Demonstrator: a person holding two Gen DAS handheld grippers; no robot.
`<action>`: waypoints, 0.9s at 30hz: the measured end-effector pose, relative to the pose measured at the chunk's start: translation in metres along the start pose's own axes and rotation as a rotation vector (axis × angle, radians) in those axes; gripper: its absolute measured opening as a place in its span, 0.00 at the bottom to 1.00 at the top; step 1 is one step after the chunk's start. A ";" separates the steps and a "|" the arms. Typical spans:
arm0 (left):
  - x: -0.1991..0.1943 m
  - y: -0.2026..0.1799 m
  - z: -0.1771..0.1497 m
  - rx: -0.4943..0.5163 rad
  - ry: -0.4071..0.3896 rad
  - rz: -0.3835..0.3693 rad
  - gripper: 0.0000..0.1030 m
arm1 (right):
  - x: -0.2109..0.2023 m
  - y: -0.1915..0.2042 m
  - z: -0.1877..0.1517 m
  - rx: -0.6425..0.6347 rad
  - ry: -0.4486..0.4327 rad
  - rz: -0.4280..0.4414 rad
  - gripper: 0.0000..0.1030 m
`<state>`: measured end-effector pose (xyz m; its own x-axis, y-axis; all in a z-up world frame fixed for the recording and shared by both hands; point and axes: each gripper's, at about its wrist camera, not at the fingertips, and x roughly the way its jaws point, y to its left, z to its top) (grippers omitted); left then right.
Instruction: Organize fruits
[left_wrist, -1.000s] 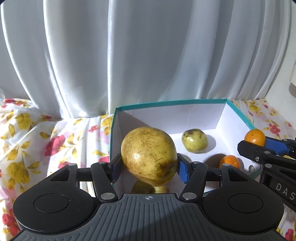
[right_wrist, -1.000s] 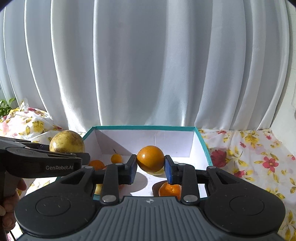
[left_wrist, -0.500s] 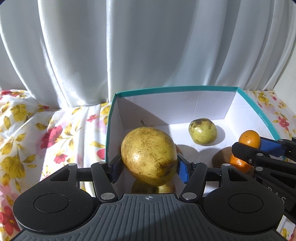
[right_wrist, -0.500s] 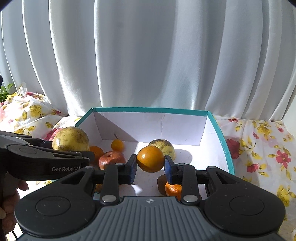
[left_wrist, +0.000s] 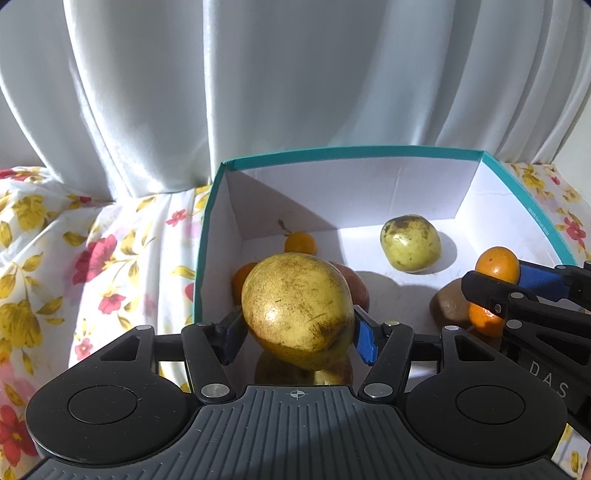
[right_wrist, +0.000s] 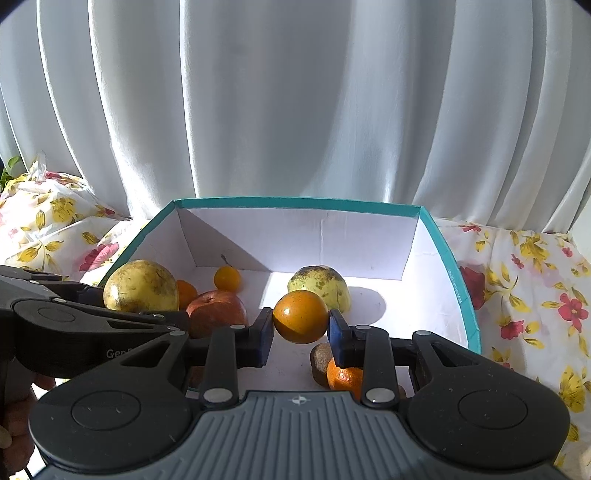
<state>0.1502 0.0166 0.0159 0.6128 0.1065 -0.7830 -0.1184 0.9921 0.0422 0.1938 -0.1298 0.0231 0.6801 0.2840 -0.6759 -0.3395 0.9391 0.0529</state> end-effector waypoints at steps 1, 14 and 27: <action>0.001 0.000 0.000 0.000 0.004 -0.001 0.63 | 0.001 0.000 0.000 0.000 0.002 -0.001 0.30; -0.026 0.001 -0.001 0.025 -0.078 0.011 0.85 | -0.022 -0.008 -0.002 0.030 -0.047 -0.102 0.98; -0.052 -0.008 -0.023 0.038 -0.041 0.044 0.93 | -0.046 -0.023 -0.022 0.134 0.131 -0.096 1.00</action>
<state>0.1012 0.0015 0.0424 0.6389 0.1517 -0.7542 -0.1165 0.9881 0.1000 0.1560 -0.1683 0.0365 0.6116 0.1726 -0.7721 -0.1818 0.9805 0.0752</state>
